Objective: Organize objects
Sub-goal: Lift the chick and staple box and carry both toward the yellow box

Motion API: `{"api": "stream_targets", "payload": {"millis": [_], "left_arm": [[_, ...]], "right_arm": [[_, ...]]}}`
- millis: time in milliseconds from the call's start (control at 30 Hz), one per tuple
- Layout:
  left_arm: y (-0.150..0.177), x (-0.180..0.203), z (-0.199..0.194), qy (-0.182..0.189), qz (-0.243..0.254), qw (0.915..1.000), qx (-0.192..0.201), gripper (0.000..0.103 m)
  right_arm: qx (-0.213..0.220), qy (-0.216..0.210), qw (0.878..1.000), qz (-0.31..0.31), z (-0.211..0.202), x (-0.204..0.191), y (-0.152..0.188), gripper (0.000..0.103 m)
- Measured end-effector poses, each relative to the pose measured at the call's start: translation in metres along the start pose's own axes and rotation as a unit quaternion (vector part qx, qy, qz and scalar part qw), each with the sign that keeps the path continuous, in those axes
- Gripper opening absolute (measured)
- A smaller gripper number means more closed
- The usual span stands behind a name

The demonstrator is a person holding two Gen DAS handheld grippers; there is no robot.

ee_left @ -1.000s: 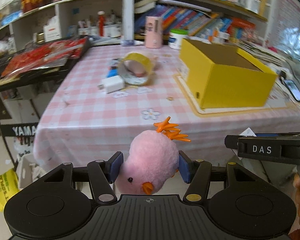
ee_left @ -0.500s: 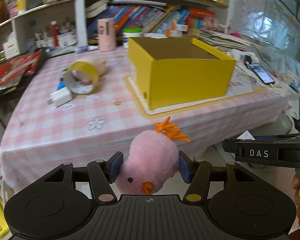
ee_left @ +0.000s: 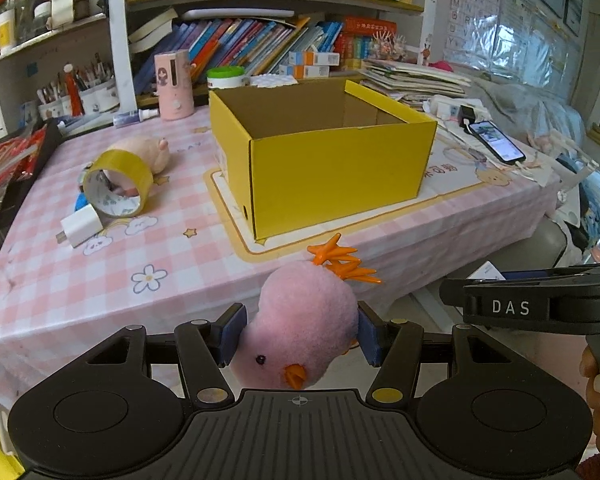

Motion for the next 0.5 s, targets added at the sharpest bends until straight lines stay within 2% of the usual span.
{"api": "stream_targets", "payload": {"millis": [233, 500], "left_arm": [[-0.006, -0.002, 0.002, -0.004, -0.007, 1.0000, 0.004, 0.057], [-0.036, -0.004, -0.006, -0.001, -0.018, 0.9983, 0.056, 0.057]], "right_arm": [[-0.004, -0.005, 1.000, -0.008, 0.006, -0.003, -0.006, 0.058], [0.029, -0.010, 0.999, -0.016, 0.005, -0.005, -0.036, 0.058]]}}
Point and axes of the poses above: each gripper's, at about its wrist camera, not at the fingertips, and z roughly the way its jaws point, x to its right, y to its underside, the point moved 6 cm from there along z, roughly the way its jaws point
